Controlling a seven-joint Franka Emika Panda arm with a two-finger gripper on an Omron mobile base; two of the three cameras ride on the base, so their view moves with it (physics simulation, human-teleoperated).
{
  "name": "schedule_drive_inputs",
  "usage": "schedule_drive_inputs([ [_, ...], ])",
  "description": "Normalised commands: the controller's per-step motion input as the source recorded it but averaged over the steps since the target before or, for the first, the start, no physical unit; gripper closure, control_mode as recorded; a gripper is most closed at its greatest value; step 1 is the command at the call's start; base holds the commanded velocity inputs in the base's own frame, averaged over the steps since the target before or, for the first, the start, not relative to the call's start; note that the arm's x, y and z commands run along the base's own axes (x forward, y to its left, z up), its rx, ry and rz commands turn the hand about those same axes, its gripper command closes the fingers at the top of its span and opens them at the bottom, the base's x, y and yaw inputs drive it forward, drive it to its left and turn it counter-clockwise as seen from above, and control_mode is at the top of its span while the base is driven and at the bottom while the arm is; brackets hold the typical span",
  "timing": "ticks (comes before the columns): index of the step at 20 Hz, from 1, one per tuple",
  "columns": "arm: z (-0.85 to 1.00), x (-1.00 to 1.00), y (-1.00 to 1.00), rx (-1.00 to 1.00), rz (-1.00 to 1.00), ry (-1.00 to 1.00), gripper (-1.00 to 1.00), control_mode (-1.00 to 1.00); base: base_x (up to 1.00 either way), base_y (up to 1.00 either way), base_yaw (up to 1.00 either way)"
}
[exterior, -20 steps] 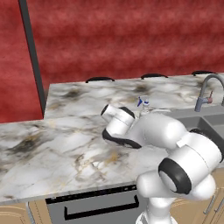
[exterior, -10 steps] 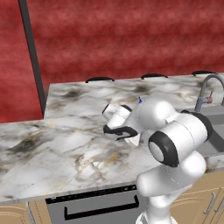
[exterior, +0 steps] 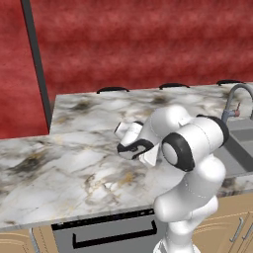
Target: Locate and retrieve the spray and spray from the cabinet. Place them next to the sink.
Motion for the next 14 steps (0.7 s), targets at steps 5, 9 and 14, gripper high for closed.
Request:
schedule_drive_inputs([
  [5, -0.16, 0.24, -0.14, -0.02, 0.0, 0.08, 1.0, -1.0, 0.0, 0.0, 0.0],
  [9, -0.1, 0.11, -0.02, 0.0, 0.0, 0.06, 1.0, -1.0, 0.0, 0.0, 0.0],
  [14, -0.1, 0.0, 0.0, 0.01, 0.01, -0.01, 1.0, -1.0, 0.0, 0.0, 0.0],
])
